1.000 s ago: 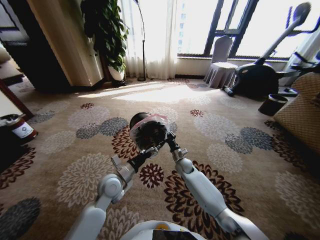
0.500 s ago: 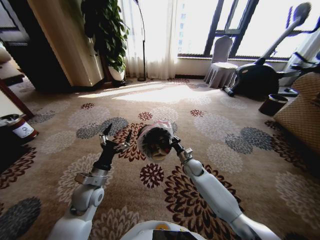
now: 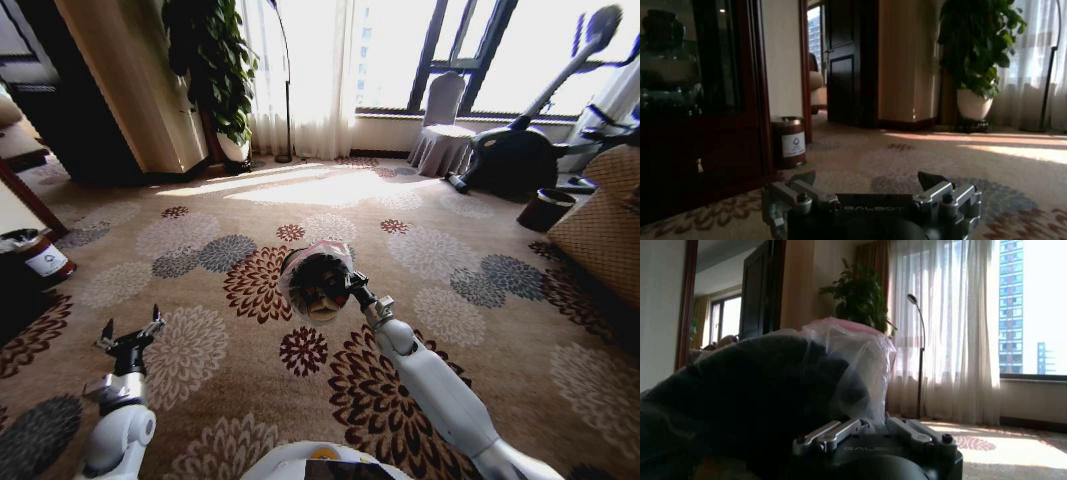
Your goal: Pick up the trash from the ground and place it into the trash bin.
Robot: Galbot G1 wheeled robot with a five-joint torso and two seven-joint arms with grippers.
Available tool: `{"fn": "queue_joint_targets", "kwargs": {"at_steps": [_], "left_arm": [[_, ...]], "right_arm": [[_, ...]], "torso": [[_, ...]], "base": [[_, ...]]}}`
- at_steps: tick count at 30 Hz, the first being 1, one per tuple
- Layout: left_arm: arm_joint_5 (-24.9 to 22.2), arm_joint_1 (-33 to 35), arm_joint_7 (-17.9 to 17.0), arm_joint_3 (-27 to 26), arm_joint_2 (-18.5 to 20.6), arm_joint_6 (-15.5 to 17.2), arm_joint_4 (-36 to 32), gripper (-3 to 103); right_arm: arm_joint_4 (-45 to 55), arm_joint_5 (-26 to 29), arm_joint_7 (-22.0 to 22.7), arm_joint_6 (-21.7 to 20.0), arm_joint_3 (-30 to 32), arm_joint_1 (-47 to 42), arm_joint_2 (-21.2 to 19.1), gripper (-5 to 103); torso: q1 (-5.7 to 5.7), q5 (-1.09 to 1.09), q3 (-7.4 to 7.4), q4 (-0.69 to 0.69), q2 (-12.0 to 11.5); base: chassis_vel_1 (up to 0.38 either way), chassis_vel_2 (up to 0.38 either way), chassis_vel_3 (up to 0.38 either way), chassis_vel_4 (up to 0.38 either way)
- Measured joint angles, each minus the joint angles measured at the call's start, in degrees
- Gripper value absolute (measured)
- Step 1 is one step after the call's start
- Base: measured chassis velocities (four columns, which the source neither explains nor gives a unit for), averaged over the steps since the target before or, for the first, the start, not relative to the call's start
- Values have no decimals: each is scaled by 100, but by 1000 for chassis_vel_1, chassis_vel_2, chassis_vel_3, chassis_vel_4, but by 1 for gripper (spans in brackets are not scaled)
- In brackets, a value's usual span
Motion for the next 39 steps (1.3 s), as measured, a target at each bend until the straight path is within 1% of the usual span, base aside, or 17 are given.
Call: {"fn": "queue_joint_targets", "kwargs": {"at_steps": [1, 2, 3, 4, 5, 6, 8, 9, 11, 13, 15, 17, 19, 23, 30, 36, 39], "left_arm": [[-157, -27, -353, -152, -123, 253, 131, 100], [-193, -42, -437, -193, -154, 317, 149, 100], [-286, -108, -665, -379, -268, 539, 204, 100], [-286, -108, -665, -379, -268, 539, 204, 100], [-332, -174, -852, -650, -374, 813, 377, 100], [-340, -242, -991, -794, -339, 878, 793, 100], [-422, -271, -1087, -815, -301, 869, 982, 100], [-633, -302, -1228, -815, -258, 860, 1132, 100], [-1492, -386, -1799, -759, -186, 981, 1340, 100], [-1608, -406, -1884, -760, -191, 1013, 1375, 100], [-1736, -535, -2169, -812, -236, 955, 1751, 100], [-1703, -552, -2212, -821, -229, 890, 1887, 103], [-1744, -501, -2244, -840, -206, 776, 2077, 100], [-1656, -336, -2060, -836, -328, 683, 1972, 97], [-1592, -257, -1920, -791, -341, 751, 1904, 100], [-1573, -105, -1815, -734, -322, 858, 1673, 100], [-1480, 28, -1611, -745, -263, 938, 1534, 100]], "right_arm": [[84, 1, -2, 4, 16, -73, -11, 0], [101, 1, -2, 6, 21, -88, -15, 0], [143, 6, -1, 18, 41, -137, -32, 0], [143, 6, -1, 18, 41, -137, -32, 0], [150, 6, -1, 56, 61, -176, -47, 0], [127, 3, 1, 87, 71, -187, -38, 0], [121, 2, 2, 96, 73, -190, -30, 0], [119, 2, 2, 102, 73, -190, -17, 0], [110, 3, 1, 127, 72, -190, 2, 0], [101, 3, 1, 135, 70, -190, 4, 0], [66, 5, 0, 146, 64, -173, 1, 0], [58, 9, 0, 150, 65, -167, -5, 0], [31, 34, -2, 187, 70, -147, -17, 0], [-37, 97, 1, 256, 82, -120, 0, 0], [-22, 169, -4, 352, 55, -124, 78, 0], [-61, 169, -1, 400, 65, -122, 131, 0], [-85, 160, 1, 425, 74, -129, 166, 0]], "torso": [[0, 0, 0, 2, 0], [0, 1, 0, 1, 0], [0, 1, 0, 0, 0], [0, 1, 0, 0, 0], [0, 4, 0, 0, 1], [0, 4, 0, -2, 0], [0, 1, 0, -1, 0], [0, 0, 0, -1, 0], [0, 4, 0, -2, 0], [0, 4, 0, -1, 0], [0, 0, 1, 0, -1], [0, -2, 1, 1, -1], [1, 0, 1, -1, -1], [1, 5, 2, 3, -1], [1, -1, 1, 1, -1], [1, 5, 1, -2, -1], [1, 5, 1, -4, -1]], "base": [[0, 0, 0, 0], [0, 0, 0, 0], [52, 39, -33, -70], [52, 39, -33, -70], [72, 55, -85, -70], [72, 112, -113, -83], [87, 112, -113, -107], [102, 145, -132, -131], [178, 178, -151, -199], [211, 210, -187, -218], [254, 272, -251, -260], [270, 273, -272, -272], [292, 299, -287, -289], [300, 299, -294, -278], [208, 227, -194, -208], [30, -42, -29, 38], [-13, -136, -38, 102]]}}
